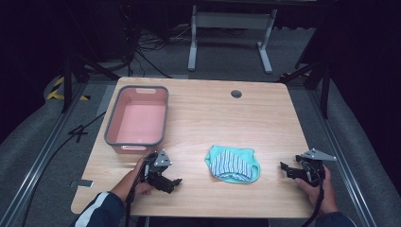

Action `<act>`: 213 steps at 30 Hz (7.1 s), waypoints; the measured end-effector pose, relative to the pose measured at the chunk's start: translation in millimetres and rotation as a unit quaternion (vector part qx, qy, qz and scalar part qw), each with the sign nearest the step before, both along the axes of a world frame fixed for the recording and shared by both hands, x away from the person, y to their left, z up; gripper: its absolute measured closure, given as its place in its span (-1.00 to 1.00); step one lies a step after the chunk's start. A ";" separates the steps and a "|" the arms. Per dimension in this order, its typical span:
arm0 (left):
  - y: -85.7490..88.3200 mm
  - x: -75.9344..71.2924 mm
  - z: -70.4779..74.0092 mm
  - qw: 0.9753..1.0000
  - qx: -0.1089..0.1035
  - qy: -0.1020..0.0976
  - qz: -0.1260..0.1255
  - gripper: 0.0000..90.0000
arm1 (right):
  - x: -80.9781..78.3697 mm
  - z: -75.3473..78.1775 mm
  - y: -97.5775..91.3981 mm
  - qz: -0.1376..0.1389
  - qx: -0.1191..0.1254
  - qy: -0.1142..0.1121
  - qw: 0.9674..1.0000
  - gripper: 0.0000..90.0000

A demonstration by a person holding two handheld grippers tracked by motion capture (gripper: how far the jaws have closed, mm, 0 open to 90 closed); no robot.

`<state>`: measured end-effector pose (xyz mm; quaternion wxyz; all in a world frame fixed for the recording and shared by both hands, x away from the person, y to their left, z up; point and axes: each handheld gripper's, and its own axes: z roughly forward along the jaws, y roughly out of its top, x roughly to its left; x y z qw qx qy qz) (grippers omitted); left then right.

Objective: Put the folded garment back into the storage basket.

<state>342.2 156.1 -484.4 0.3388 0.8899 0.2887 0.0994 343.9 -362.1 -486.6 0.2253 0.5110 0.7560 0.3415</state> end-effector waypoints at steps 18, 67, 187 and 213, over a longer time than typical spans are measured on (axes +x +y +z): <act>-1.2 -0.5 1.5 1.000 0.006 0.000 -0.006 -0.98 | -0.3 0.3 0.4 -0.002 0.000 0.002 1.000 -0.45; -105.2 69.7 16.1 0.999 -0.005 0.014 -0.037 -0.43 | 14.9 24.0 108.3 0.132 -0.012 0.033 0.991 0.10; -59.0 85.2 146.4 0.997 0.011 -0.072 -0.030 0.89 | 58.8 142.9 168.7 0.180 0.026 -0.045 0.982 0.88; 17.6 92.0 178.4 0.995 0.012 -0.091 0.047 0.90 | 89.6 171.8 256.2 0.221 0.025 -0.057 0.973 0.88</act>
